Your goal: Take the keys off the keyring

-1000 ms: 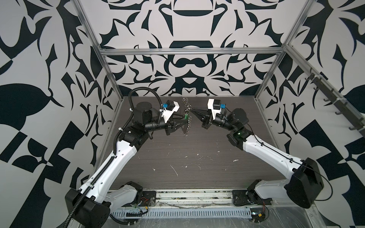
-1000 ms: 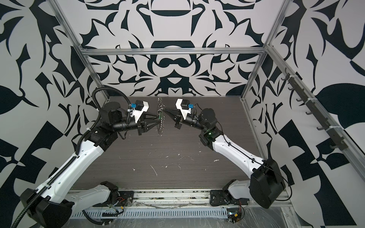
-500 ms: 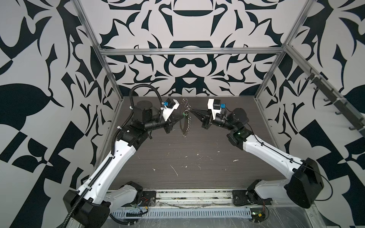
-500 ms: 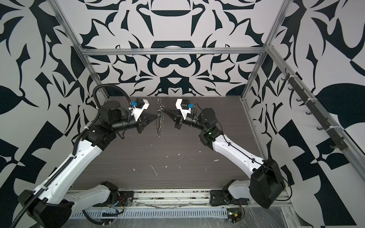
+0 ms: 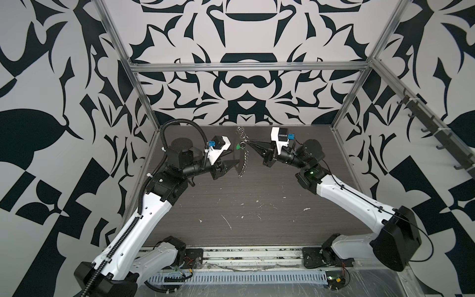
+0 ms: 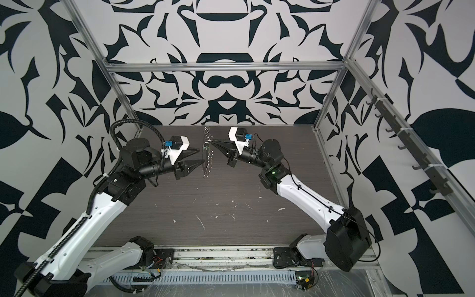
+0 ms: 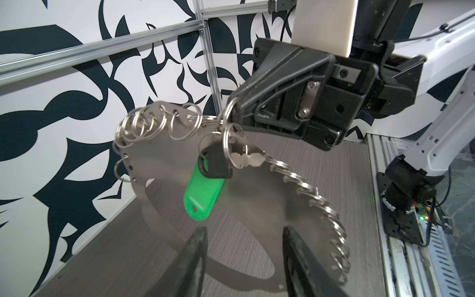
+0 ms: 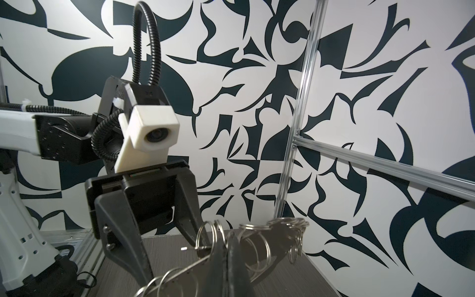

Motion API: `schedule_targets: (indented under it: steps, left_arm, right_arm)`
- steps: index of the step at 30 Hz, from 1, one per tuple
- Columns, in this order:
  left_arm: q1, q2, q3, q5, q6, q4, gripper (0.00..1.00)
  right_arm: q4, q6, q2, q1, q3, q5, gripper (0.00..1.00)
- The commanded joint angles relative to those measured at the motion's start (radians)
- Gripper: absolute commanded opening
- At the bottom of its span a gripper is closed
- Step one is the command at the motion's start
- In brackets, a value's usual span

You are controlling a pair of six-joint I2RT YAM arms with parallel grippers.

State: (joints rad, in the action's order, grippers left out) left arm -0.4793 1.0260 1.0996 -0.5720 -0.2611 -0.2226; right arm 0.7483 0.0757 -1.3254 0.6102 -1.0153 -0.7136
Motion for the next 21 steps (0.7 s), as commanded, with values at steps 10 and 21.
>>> schedule_targets:
  steps: [10,21]
  left_arm:
    - [-0.071,0.032,0.046,0.171,-0.155,0.019,0.47]
    - [-0.141,0.034,0.054,0.371,-0.227,0.045,0.27]
  right_arm:
    - [-0.005,0.049,0.008,-0.001,-0.098,-0.086,0.00]
    - [-0.022,0.057,-0.003,-0.001,-0.116,-0.098,0.00]
